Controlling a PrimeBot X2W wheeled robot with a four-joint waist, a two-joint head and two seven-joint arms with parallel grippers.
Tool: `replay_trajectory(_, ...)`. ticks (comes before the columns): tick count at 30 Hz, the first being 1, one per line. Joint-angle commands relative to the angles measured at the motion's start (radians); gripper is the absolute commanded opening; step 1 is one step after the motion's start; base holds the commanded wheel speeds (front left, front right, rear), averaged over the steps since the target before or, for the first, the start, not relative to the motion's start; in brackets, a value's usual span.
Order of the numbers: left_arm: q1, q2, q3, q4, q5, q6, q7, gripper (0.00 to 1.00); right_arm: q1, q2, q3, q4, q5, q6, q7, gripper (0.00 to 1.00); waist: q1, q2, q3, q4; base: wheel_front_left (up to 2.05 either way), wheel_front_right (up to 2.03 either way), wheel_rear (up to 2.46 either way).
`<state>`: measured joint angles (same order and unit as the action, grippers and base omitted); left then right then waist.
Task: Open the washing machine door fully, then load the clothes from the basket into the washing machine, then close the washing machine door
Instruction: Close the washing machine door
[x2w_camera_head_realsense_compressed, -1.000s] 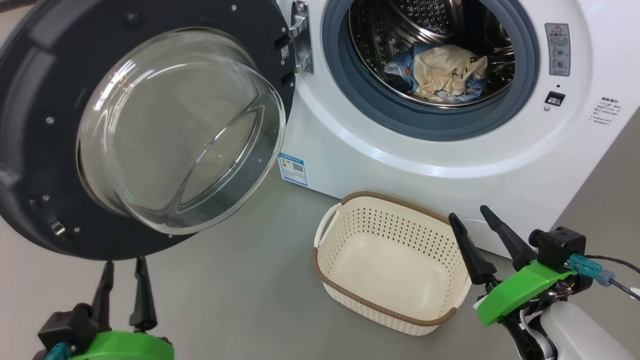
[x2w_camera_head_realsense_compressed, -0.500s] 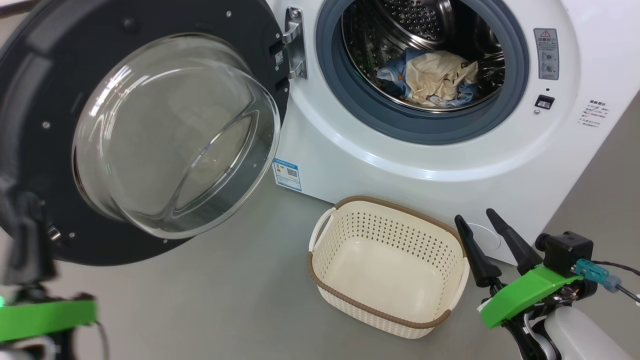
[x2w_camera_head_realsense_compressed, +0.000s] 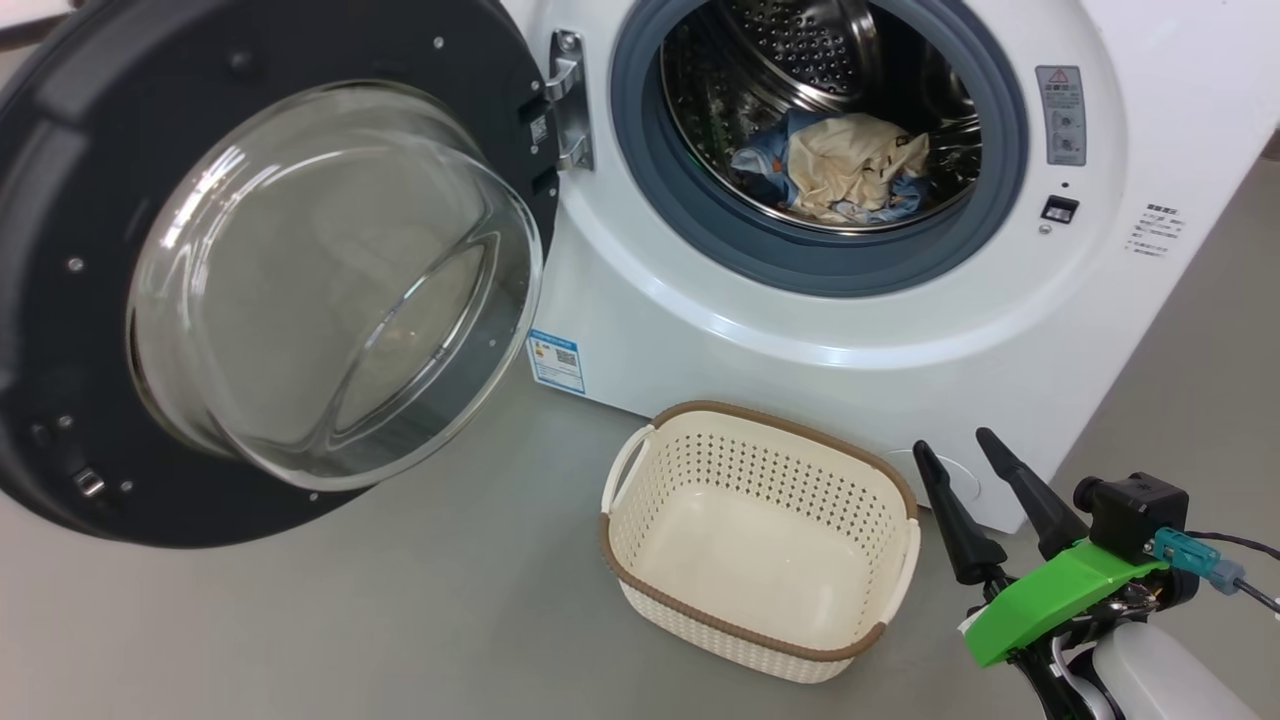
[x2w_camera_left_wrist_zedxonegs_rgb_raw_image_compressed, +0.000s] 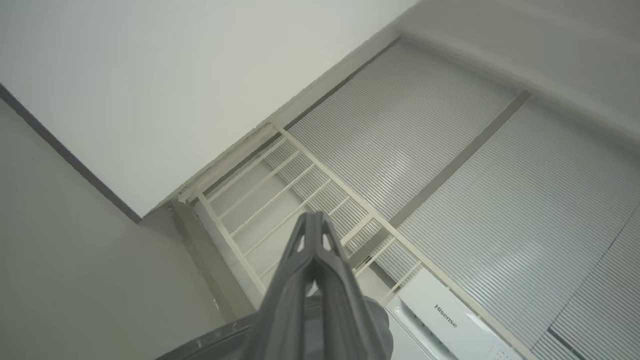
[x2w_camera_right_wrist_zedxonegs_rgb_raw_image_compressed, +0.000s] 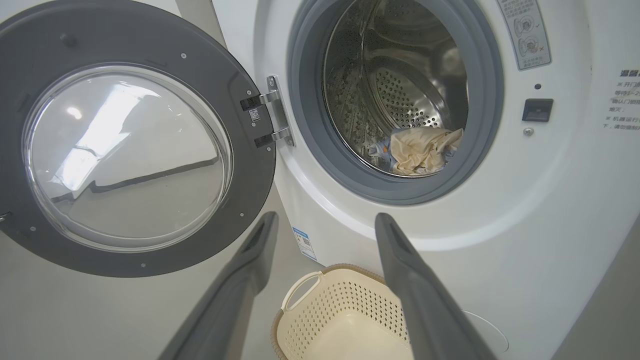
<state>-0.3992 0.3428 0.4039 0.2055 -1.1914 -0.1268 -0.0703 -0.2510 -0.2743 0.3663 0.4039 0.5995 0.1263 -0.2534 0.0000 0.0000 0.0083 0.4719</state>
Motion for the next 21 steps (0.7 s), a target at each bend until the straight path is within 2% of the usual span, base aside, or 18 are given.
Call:
replay_trajectory(1, -0.055, 0.061, 0.049, 0.008, -0.036, -0.004, 0.018, 0.00, 0.006, -0.016, 0.014, -0.021, -0.003, 0.004, -0.008, 1.00, 0.0000, 0.0000, 0.000, -0.007, 0.00, 0.00, 0.00)
replay_trajectory(4, -0.118, 0.097, 0.113, 0.133, -0.160, -0.004, 0.077, 0.00, -0.006, -0.024, 0.022, -0.022, -0.003, 0.004, -0.008, 1.00, 0.0000, 0.0000, 0.009, -0.025, 0.00, 0.00, 0.00)
replay_trajectory(8, -0.174, 0.146, 0.157, 0.286, -0.240, -0.004, 0.133, 0.00, -0.020, -0.038, 0.031, -0.018, -0.005, 0.004, -0.008, 1.00, 0.0000, 0.0000, 0.032, -0.055, 0.00, 0.00, 0.00)
replay_trajectory(16, -0.223, 0.221, 0.220, 0.493, -0.304, -0.004, 0.167, 0.00, -0.047, -0.072, 0.038, -0.019, -0.011, 0.004, -0.008, 1.00, 0.0000, 0.0000, 0.090, -0.129, 0.00, 0.00, 0.00)
replay_trajectory(21, -0.221, 0.237, 0.234, 0.564, -0.320, -0.004, 0.184, 0.00, -0.056, -0.082, 0.045, -0.023, -0.012, 0.004, -0.008, 1.00, 0.0000, 0.0000, 0.110, -0.167, 0.00, 0.00, 0.00)
